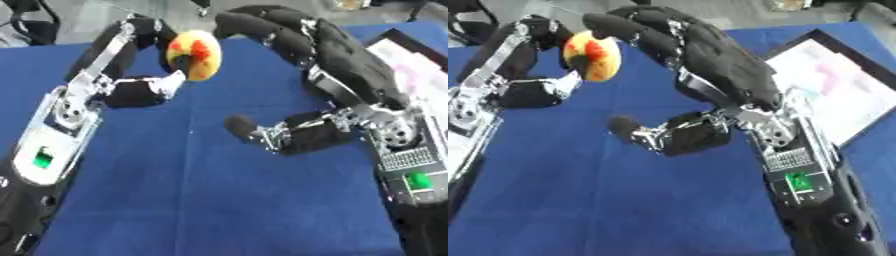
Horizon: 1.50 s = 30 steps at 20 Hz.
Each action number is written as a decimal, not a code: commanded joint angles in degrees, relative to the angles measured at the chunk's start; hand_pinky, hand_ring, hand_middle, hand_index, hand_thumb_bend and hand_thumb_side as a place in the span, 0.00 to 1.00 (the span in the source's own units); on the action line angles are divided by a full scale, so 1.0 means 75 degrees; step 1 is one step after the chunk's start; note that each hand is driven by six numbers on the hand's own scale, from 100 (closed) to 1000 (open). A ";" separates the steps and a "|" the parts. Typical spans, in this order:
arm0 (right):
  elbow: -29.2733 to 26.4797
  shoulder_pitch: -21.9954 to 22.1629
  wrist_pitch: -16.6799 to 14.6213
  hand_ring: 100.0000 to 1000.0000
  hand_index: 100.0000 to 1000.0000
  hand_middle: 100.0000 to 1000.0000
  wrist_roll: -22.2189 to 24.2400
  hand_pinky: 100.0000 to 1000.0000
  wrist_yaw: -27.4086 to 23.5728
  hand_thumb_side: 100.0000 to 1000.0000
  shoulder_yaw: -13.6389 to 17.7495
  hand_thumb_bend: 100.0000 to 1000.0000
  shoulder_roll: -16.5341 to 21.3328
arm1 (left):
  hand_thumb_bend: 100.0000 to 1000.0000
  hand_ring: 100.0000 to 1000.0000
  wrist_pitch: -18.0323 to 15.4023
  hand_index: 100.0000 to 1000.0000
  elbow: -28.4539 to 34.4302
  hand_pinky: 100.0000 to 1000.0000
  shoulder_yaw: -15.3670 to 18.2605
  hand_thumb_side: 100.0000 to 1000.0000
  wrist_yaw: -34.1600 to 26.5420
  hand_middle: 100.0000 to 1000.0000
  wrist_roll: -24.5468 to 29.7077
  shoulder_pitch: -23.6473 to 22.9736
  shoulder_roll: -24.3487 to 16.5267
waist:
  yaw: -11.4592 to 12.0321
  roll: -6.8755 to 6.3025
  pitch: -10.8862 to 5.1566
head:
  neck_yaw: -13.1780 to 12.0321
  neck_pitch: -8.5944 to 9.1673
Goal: Pick up the objects with one hand, pass them to the other hand, and then place them into the box on the other side of the table.
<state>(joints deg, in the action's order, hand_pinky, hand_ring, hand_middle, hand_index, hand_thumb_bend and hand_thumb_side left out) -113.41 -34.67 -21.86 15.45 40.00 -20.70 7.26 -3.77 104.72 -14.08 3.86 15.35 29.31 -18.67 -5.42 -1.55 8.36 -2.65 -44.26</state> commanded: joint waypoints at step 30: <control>-0.0158 -0.0285 0.0841 0.81 0.85 0.67 0.1502 0.87 0.2030 0.14 -0.0038 0.06 -0.0059 | 0.00 0.32 -0.0581 0.14 0.0432 0.70 0.0141 0.07 -0.0406 0.24 0.0333 -0.0099 0.0413 | 0.0144 0.0129 -0.0173 | 0.0286 0.0019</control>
<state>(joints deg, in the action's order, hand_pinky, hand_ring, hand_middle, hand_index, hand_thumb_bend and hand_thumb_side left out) -113.72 -36.03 -15.00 25.69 54.41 -21.24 6.78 -7.95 106.40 -13.93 0.70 18.38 27.64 -15.53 -4.36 -1.32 8.36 -0.54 -44.26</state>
